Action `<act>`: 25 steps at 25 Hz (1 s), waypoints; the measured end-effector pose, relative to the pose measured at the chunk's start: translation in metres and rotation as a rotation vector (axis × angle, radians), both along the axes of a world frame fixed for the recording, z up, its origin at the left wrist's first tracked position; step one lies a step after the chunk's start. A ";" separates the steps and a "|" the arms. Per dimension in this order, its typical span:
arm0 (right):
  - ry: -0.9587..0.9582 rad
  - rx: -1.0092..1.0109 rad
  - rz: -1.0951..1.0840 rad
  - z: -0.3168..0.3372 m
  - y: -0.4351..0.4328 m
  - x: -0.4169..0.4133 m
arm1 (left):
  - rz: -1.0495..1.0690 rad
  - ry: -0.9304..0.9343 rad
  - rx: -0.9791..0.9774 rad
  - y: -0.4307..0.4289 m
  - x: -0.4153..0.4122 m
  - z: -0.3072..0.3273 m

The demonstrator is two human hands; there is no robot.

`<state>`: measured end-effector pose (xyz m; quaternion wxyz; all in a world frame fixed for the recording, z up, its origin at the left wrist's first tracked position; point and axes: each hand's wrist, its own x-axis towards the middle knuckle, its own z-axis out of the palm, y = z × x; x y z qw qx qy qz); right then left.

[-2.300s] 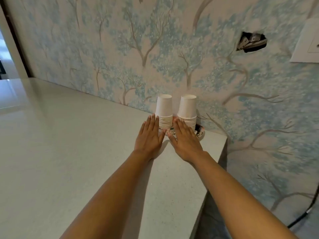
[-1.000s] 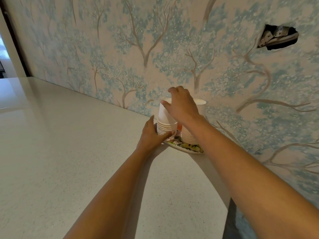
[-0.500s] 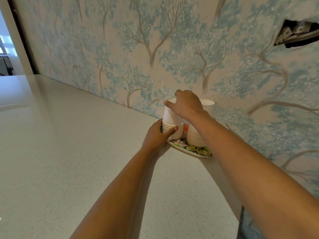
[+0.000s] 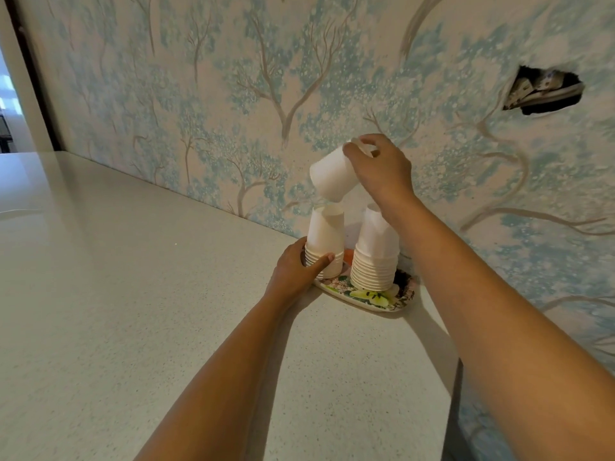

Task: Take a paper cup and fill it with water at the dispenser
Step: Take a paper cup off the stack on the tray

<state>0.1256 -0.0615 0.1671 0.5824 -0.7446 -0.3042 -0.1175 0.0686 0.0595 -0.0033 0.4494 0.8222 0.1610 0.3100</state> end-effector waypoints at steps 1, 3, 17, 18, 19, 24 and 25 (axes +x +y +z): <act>0.069 0.082 0.017 -0.001 -0.006 -0.002 | -0.006 -0.007 -0.014 -0.001 -0.001 0.001; 0.253 0.218 0.088 -0.008 -0.019 -0.007 | 0.012 -0.037 -0.047 -0.004 -0.005 0.006; 0.418 0.320 0.316 -0.072 -0.063 -0.060 | -0.169 -0.353 -0.433 -0.091 -0.060 0.096; 0.375 0.268 0.328 -0.073 -0.068 -0.062 | -0.172 -0.348 -0.421 -0.096 -0.064 0.098; 0.327 0.208 0.338 -0.073 -0.074 -0.066 | -0.166 -0.341 -0.399 -0.103 -0.069 0.099; 0.147 0.007 0.322 -0.079 -0.099 -0.087 | -0.148 -0.327 -0.334 -0.139 -0.094 0.098; 0.148 0.020 0.338 -0.082 -0.104 -0.091 | -0.145 -0.329 -0.322 -0.147 -0.098 0.097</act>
